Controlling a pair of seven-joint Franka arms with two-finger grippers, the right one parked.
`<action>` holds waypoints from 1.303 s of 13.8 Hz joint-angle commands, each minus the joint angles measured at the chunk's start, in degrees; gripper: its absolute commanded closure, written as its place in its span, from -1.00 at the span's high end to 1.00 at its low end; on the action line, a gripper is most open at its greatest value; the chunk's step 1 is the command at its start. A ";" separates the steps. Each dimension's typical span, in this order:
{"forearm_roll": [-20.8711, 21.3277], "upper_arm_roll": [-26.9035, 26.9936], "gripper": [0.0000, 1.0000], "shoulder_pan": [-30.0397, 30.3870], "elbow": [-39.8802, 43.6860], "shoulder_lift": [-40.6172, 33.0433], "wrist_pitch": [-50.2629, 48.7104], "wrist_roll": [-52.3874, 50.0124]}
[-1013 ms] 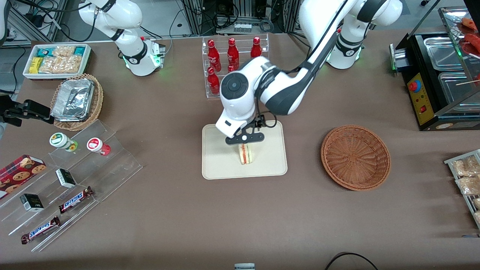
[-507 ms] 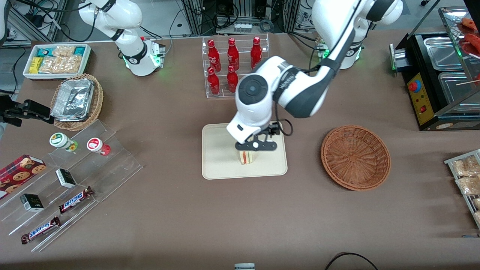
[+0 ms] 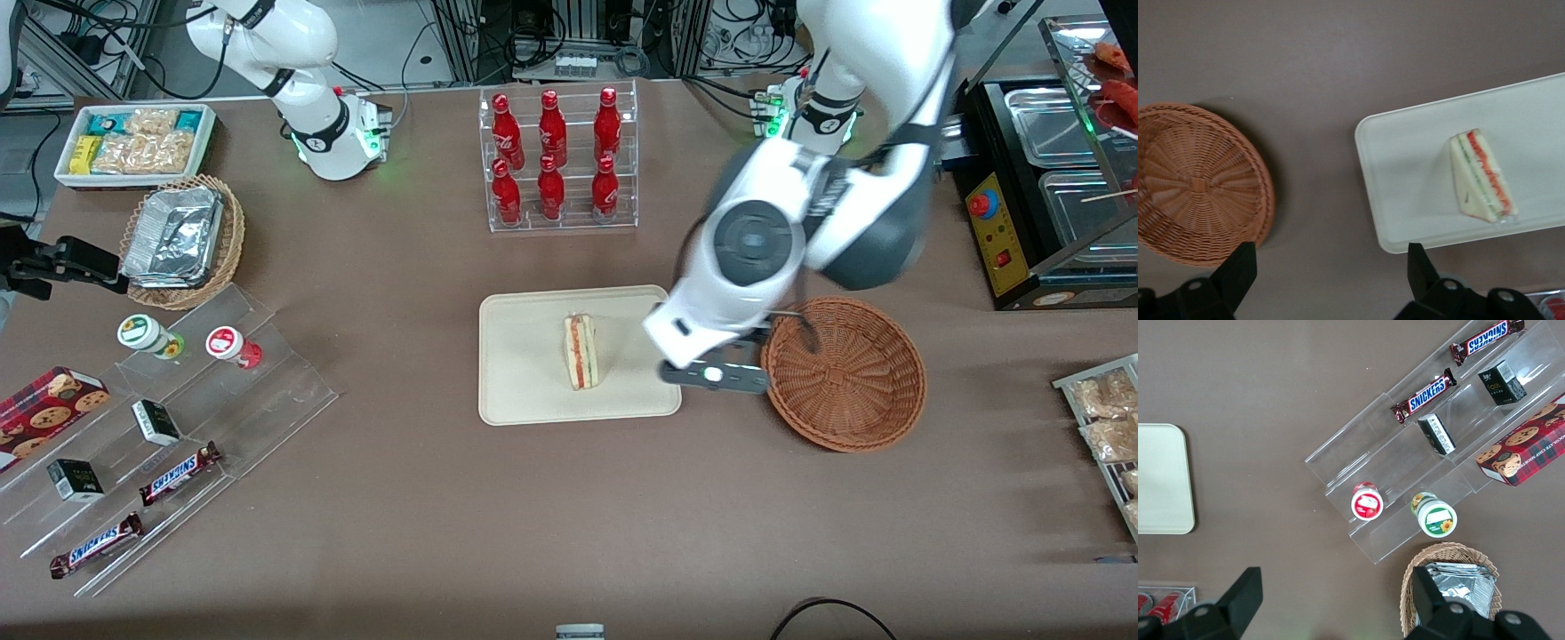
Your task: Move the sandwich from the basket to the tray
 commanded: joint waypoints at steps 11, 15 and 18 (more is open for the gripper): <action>-0.32 2.84 1.00 12.80 -14.60 -15.70 -4.13 10.80; -0.67 1.18 1.00 16.84 -23.41 -23.19 -1.92 11.50; -0.76 -2.15 1.00 21.75 -23.16 -24.60 -5.17 14.58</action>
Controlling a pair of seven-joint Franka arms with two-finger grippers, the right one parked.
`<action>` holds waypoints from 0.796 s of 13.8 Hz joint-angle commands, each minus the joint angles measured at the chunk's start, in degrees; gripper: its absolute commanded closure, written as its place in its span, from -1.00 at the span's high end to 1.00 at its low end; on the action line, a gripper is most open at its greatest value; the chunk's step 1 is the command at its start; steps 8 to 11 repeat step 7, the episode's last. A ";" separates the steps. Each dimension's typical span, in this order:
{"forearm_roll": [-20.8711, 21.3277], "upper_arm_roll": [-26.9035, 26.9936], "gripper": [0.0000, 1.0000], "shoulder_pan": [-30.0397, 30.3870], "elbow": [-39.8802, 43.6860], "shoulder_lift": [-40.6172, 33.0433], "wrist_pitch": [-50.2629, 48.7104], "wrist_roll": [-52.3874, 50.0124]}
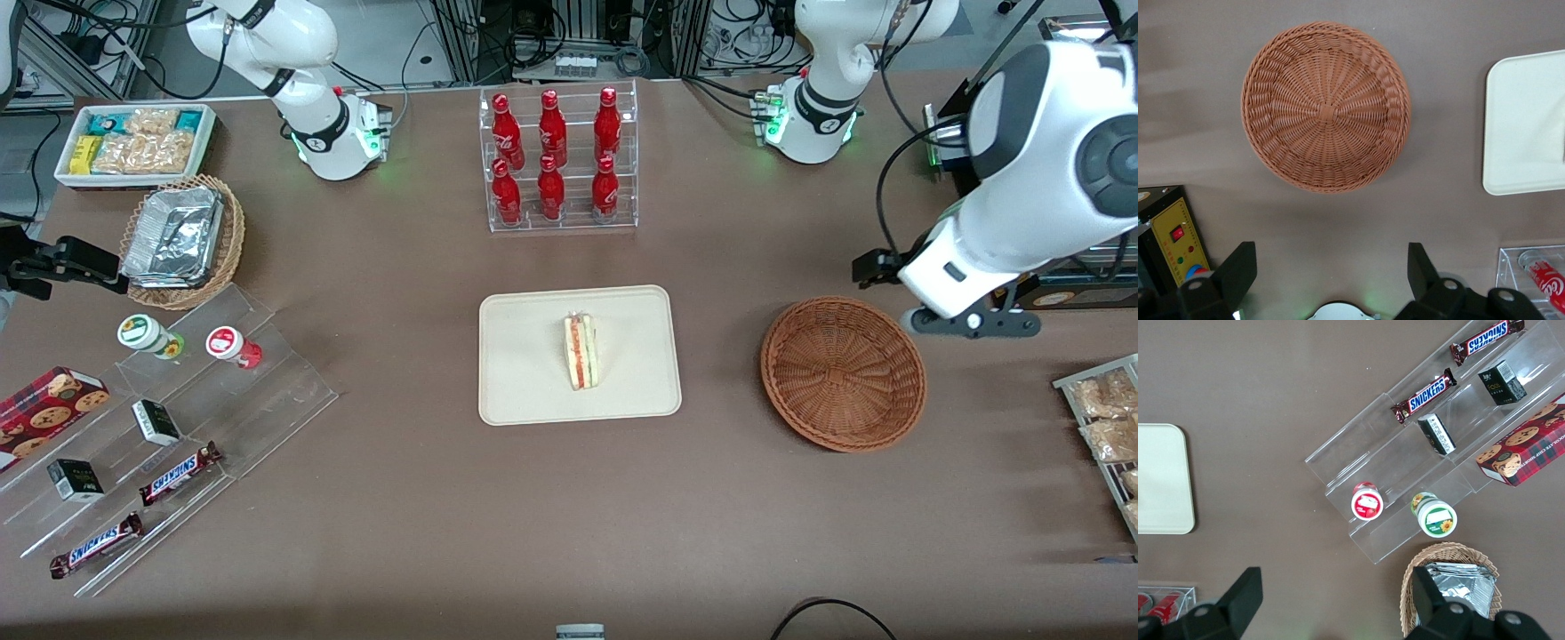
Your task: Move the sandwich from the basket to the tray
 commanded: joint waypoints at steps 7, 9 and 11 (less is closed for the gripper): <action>-0.29 -3.87 1.00 5.61 -0.18 -5.25 -8.76 2.10; -0.29 -3.87 1.00 5.61 -0.18 -5.25 -8.76 2.10; -0.29 -3.87 1.00 5.61 -0.18 -5.25 -8.76 2.10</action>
